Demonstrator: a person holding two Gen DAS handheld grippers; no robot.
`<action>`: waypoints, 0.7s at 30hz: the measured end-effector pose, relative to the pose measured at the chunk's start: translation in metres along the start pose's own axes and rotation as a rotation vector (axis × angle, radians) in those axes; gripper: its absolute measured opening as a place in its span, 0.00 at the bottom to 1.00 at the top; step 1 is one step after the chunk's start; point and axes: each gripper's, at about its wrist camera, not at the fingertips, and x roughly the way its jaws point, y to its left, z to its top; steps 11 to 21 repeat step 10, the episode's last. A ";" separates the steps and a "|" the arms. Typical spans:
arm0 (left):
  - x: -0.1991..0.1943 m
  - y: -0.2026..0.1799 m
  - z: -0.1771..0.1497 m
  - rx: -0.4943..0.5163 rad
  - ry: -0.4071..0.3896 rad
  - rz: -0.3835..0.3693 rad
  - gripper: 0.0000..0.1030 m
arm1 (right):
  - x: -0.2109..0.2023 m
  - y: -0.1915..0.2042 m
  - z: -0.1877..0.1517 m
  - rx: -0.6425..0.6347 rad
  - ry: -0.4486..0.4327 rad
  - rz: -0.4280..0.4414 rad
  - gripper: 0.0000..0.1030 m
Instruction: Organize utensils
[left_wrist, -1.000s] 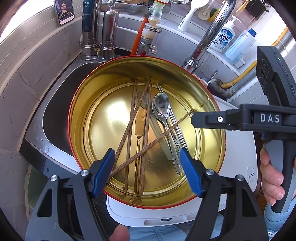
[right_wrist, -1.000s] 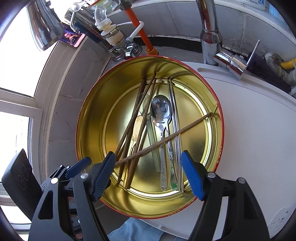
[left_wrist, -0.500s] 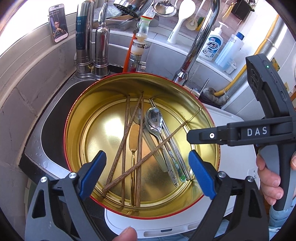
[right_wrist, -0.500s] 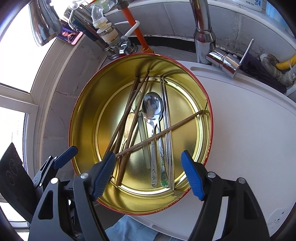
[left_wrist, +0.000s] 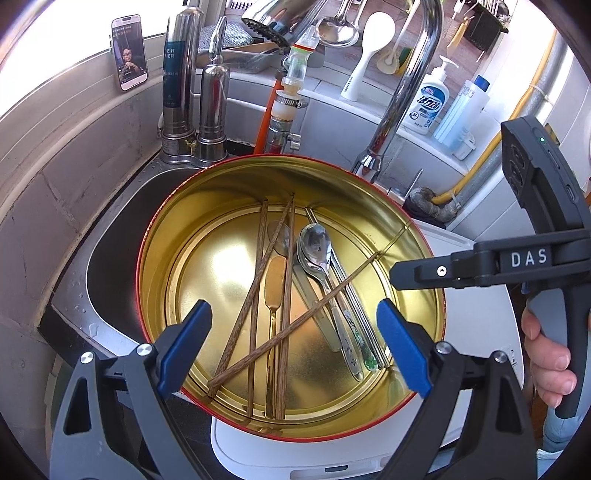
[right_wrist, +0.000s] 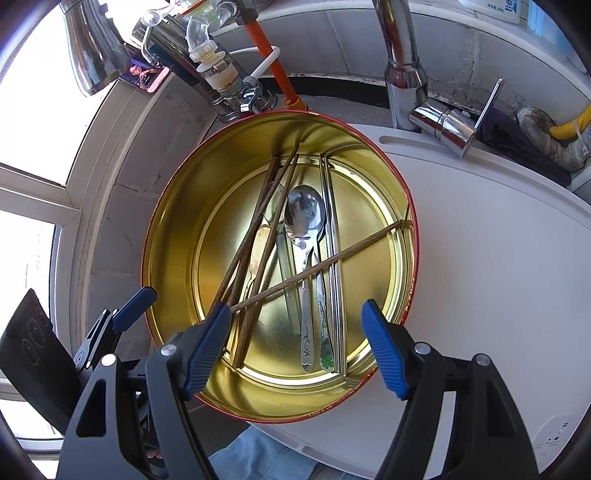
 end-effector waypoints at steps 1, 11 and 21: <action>-0.001 -0.001 0.000 0.003 -0.002 0.003 0.86 | -0.002 -0.001 -0.001 0.001 -0.007 0.004 0.72; -0.008 -0.078 -0.011 0.189 -0.043 -0.332 0.90 | -0.080 -0.092 -0.085 0.191 -0.493 0.322 0.96; -0.008 -0.078 -0.011 0.189 -0.043 -0.332 0.90 | -0.080 -0.092 -0.085 0.191 -0.493 0.322 0.96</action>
